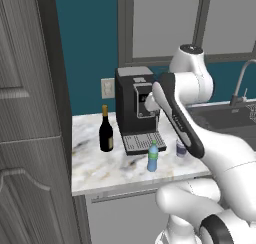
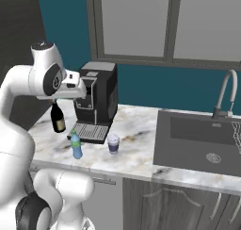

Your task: Move the drinks to the dining counter.

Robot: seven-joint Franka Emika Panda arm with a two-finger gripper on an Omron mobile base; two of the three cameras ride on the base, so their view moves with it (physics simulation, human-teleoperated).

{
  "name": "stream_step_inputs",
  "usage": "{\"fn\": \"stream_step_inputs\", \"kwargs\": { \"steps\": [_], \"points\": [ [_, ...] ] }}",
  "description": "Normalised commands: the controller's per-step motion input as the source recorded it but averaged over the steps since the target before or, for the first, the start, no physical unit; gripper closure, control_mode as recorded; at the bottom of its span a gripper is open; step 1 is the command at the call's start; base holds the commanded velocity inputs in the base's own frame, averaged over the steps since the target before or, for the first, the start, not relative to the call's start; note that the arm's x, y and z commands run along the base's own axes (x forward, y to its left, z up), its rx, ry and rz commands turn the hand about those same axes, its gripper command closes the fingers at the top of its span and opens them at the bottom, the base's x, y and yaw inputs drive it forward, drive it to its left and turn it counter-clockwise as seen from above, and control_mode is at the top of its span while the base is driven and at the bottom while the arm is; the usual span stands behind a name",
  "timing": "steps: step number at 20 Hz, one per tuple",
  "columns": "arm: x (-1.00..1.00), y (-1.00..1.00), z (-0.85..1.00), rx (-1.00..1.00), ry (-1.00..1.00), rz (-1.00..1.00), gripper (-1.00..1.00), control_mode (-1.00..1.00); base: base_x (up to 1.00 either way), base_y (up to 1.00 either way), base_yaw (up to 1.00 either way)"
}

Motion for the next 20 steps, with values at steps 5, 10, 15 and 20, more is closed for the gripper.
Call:
{"fn": "stream_step_inputs", "kwargs": {
  "steps": [5, 10, 15, 20],
  "points": [
    [-0.08, 0.41, 0.01, -0.03, -0.09, 0.17, -1.00, -1.00, 0.00, 0.00, 0.00],
    [0.00, 0.32, 0.01, 0.00, -0.02, 0.21, -1.00, -1.00, 0.00, 0.00, 0.00],
    [0.00, 0.33, 0.15, -0.07, 0.01, 0.18, -1.00, -1.00, 0.00, 0.00, 0.00],
    [0.00, 0.31, 0.22, -0.11, 0.07, 0.10, -1.00, -1.00, 0.00, 0.00, 0.00]
  ]
}}
